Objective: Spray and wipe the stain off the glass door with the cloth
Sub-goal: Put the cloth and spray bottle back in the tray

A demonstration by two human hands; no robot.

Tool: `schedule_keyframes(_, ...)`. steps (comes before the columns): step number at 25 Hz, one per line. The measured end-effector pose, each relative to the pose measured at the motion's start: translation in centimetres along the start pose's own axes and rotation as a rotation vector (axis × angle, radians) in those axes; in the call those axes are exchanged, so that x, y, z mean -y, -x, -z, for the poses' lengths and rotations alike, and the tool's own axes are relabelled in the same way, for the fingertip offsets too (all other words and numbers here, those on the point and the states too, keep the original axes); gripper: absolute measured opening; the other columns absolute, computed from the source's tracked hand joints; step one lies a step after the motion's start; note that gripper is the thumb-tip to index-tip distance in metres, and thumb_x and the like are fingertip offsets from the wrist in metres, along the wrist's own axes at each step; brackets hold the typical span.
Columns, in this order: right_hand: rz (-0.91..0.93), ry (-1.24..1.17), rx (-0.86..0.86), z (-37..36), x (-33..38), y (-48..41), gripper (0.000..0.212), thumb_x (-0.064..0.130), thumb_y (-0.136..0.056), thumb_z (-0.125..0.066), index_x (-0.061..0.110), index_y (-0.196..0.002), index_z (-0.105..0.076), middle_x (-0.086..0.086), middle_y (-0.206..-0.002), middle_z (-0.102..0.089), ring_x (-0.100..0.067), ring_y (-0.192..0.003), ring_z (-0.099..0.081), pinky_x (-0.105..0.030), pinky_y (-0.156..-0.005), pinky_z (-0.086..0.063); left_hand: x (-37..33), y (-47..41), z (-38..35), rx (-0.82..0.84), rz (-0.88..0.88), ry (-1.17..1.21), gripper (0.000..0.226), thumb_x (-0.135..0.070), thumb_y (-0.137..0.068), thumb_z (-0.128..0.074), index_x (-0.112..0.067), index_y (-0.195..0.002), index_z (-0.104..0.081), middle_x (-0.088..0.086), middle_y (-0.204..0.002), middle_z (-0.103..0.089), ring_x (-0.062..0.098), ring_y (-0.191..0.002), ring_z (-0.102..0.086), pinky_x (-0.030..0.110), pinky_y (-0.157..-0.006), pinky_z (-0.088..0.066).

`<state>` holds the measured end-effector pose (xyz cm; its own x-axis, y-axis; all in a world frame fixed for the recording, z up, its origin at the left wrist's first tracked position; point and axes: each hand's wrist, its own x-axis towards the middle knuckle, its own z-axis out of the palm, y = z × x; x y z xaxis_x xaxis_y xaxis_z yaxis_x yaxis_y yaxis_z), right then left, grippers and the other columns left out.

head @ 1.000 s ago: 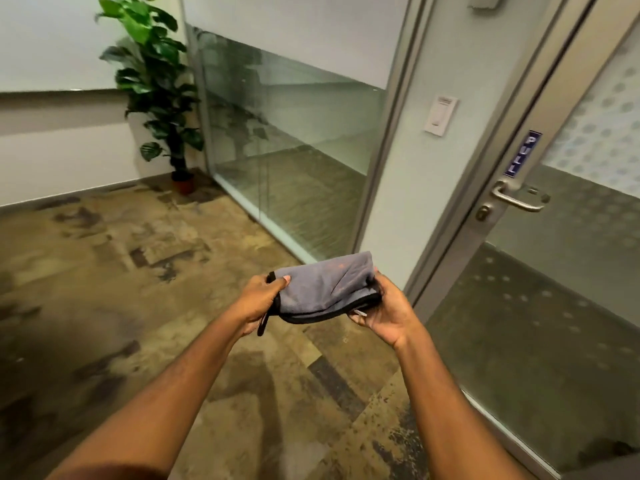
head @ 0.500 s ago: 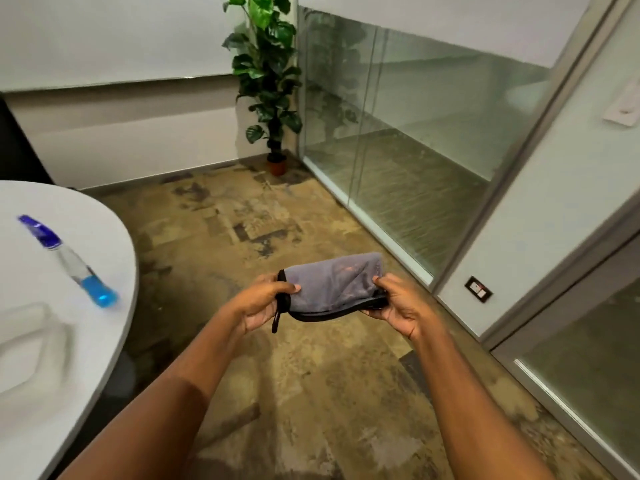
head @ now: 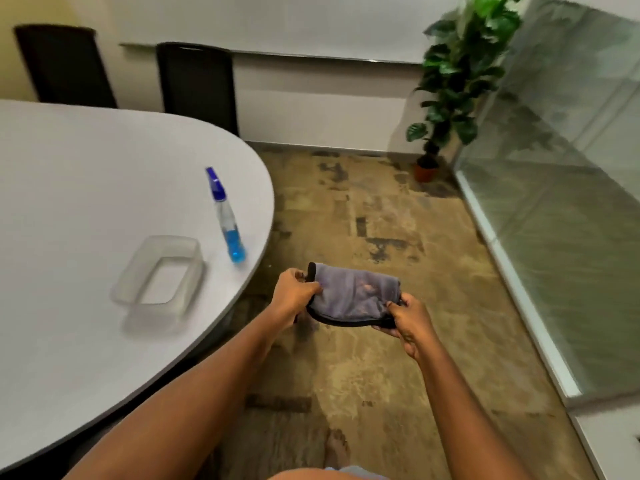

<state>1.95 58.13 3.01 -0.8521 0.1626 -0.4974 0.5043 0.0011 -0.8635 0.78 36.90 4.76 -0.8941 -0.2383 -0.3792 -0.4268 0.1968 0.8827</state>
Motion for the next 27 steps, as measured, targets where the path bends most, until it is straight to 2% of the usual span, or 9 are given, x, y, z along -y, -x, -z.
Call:
schedule_keyframes(4,0.117,0.292,0.153,-6.1,0.7,-2.9,0.014,0.006,-0.090,-0.056,0.011,-0.101,-0.064,-0.014,-0.098,-0.069,-0.033,-0.088,-0.068,-0.051,-0.074,-0.059,0.4,-2.4,4.2,-0.253,0.020,-0.096,0.040,-0.016,-0.072,-0.073,-0.013,-0.110,-0.061,0.004,-0.102,-0.065,0.021,-0.094,-0.063,0.032,-0.083,-0.055)
schedule_keyframes(6,0.205,0.403,0.241,-8.9,1.0,-3.4,0.017,0.009,-0.087,-0.061,0.008,-0.103,-0.066,-0.014,-0.097,-0.071,-0.031,-0.091,-0.068,-0.045,-0.078,-0.057,0.5,-2.8,7.0,-0.357,0.044,-0.090,0.037,-0.015,-0.069,-0.073,-0.014,-0.106,-0.067,0.009,-0.098,-0.071,0.022,-0.085,-0.067,0.030,-0.071,-0.056)
schedule_keyframes(9,0.252,0.469,0.373,-13.7,1.3,-3.0,0.021,0.012,-0.084,-0.065,0.007,-0.105,-0.066,-0.012,-0.101,-0.072,-0.027,-0.094,-0.067,-0.039,-0.081,-0.055,0.7,-2.6,11.8,-0.522,0.088,-0.131,0.035,-0.013,-0.063,-0.074,-0.018,-0.098,-0.074,0.007,-0.090,-0.073,0.016,-0.067,-0.062,0.020,-0.046,-0.041)
schedule_keyframes(12,0.261,0.487,0.502,-18.6,2.0,-1.8,0.025,0.016,-0.083,-0.067,0.007,-0.106,-0.062,-0.011,-0.106,-0.069,-0.025,-0.096,-0.066,-0.047,-0.084,-0.056,0.8,-2.4,16.7,-0.635,0.135,-0.118,0.037,-0.013,-0.060,-0.074,-0.020,-0.096,-0.076,0.007,-0.091,-0.073,0.014,-0.063,-0.059,0.019,-0.044,-0.037)
schedule_keyframes(14,0.292,0.513,0.553,-21.5,2.5,-1.2,0.030,0.018,-0.083,-0.067,0.008,-0.111,-0.059,-0.011,-0.113,-0.066,-0.024,-0.101,-0.064,-0.042,-0.088,-0.056,0.9,-2.7,19.6,-0.690,0.152,-0.106,0.038,-0.012,-0.059,-0.074,-0.020,-0.096,-0.076,0.008,-0.096,-0.073,0.018,-0.072,-0.062,0.020,-0.049,-0.040)
schedule_keyframes(16,0.322,0.554,0.584,-24.1,3.2,-0.8,0.034,0.019,-0.085,-0.065,0.010,-0.117,-0.056,-0.010,-0.119,-0.063,-0.022,-0.105,-0.062,-0.034,-0.089,-0.054,1.4,-3.2,22.0,-0.718,0.158,-0.098,0.038,-0.012,-0.060,-0.075,-0.018,-0.098,-0.076,0.010,-0.100,-0.073,0.024,-0.082,-0.065,0.021,-0.054,-0.042)
schedule_keyframes(18,0.337,0.594,0.610,-26.7,3.6,-0.7,0.036,0.019,-0.087,-0.063,0.011,-0.120,-0.052,-0.009,-0.123,-0.060,-0.022,-0.109,-0.060,-0.030,-0.089,-0.052,2.1,-4.1,24.3,-0.734,0.159,-0.091,0.038,-0.010,-0.061,-0.074,-0.017,-0.098,-0.075,0.010,-0.098,-0.073,0.020,-0.075,-0.065,0.020,-0.050,-0.042)
schedule_keyframes(21,0.336,0.636,0.604,-30.7,4.0,-0.8,0.036,0.019,-0.087,-0.060,0.011,-0.121,-0.051,-0.009,-0.123,-0.059,-0.024,-0.109,-0.060,-0.036,-0.093,-0.053,3.5,-6.4,27.7,-0.713,0.163,-0.111,0.036,-0.008,-0.062,-0.072,-0.015,-0.097,-0.075,0.011,-0.093,-0.073,0.014,-0.067,-0.063,0.019,-0.050,-0.043)
schedule_keyframes(27,0.188,0.646,0.501,-38.4,3.8,-1.6,0.028,0.020,-0.078,-0.062,0.010,-0.104,-0.056,-0.009,-0.107,-0.060,-0.030,-0.093,-0.066,-0.043,-0.081,-0.059,6.5,-12.3,33.1,-0.536,0.167,-0.311,0.036,-0.010,-0.067,-0.072,-0.006,-0.103,-0.071,0.015,-0.101,-0.072,0.030,-0.097,-0.066,0.033,-0.080,-0.054)
